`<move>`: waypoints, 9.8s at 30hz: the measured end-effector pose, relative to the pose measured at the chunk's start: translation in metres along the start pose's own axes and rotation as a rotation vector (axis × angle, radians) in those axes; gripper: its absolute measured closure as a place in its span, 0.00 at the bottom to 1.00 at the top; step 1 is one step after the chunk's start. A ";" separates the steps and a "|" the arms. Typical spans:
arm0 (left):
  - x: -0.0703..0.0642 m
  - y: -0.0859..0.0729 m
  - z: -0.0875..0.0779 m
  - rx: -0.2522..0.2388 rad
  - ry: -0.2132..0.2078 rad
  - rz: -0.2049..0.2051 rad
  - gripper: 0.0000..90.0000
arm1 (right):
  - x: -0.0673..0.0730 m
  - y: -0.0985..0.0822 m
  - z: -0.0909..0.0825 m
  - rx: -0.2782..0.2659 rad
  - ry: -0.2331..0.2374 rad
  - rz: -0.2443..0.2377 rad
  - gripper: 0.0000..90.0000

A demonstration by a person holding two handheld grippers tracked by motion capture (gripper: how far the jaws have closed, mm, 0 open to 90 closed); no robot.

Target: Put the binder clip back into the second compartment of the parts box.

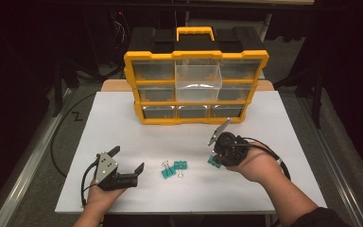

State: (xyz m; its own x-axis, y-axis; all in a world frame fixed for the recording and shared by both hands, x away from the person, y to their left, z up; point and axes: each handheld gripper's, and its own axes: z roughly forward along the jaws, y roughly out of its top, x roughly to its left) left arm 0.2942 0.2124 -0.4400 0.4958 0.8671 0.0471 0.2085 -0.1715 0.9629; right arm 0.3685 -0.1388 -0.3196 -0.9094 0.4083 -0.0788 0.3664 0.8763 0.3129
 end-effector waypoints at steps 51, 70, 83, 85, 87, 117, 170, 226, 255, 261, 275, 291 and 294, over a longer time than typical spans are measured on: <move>0.000 -0.001 -0.003 -0.009 -0.015 0.000 0.00 | -0.021 0.040 -0.063 0.050 0.071 -0.026 1.00; 0.000 -0.002 -0.003 -0.009 -0.018 0.003 0.00 | -0.025 0.060 -0.103 0.030 0.061 -0.057 1.00; 0.000 -0.002 -0.004 -0.009 -0.021 0.006 0.00 | -0.029 0.074 -0.127 0.038 0.031 -0.062 1.00; 0.001 -0.002 -0.004 -0.008 -0.021 0.006 0.00 | -0.029 0.076 -0.130 0.033 0.027 -0.062 1.00; 0.001 -0.001 -0.004 -0.011 -0.020 0.005 0.00 | -0.030 0.078 -0.134 0.031 0.026 -0.064 1.00; 0.003 -0.002 -0.006 -0.015 -0.022 -0.005 0.00 | -0.038 0.104 -0.180 0.018 -0.027 -0.053 1.00; 0.007 -0.002 -0.005 -0.015 -0.029 -0.013 0.00 | -0.080 0.161 -0.198 0.012 -0.131 -0.050 1.00; 0.005 -0.002 -0.003 -0.007 -0.030 -0.004 0.00 | -0.032 0.094 -0.133 0.089 -0.045 -0.086 0.64; 0.003 -0.002 -0.002 -0.008 -0.032 0.001 0.00 | -0.018 0.065 -0.056 0.112 0.001 -0.074 0.51; 0.004 -0.002 -0.003 -0.007 -0.033 0.001 0.00 | -0.016 0.059 -0.041 0.125 0.006 -0.076 0.49; 0.004 -0.002 -0.003 -0.007 -0.033 0.000 0.00 | -0.011 0.049 -0.017 0.122 0.003 -0.066 0.46; 0.004 -0.002 -0.003 -0.006 -0.034 -0.002 0.00 | -0.006 0.036 0.008 0.118 0.000 -0.049 0.40; 0.004 -0.002 -0.003 -0.005 -0.033 -0.002 0.00 | -0.005 0.034 0.013 0.118 -0.002 -0.049 0.40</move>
State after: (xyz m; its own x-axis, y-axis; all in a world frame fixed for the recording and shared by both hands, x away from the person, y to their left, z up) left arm 0.2934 0.2179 -0.4409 0.5233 0.8514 0.0368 0.2050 -0.1677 0.9643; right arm 0.3884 -0.1079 -0.3207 -0.9263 0.3650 -0.0934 0.3424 0.9190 0.1953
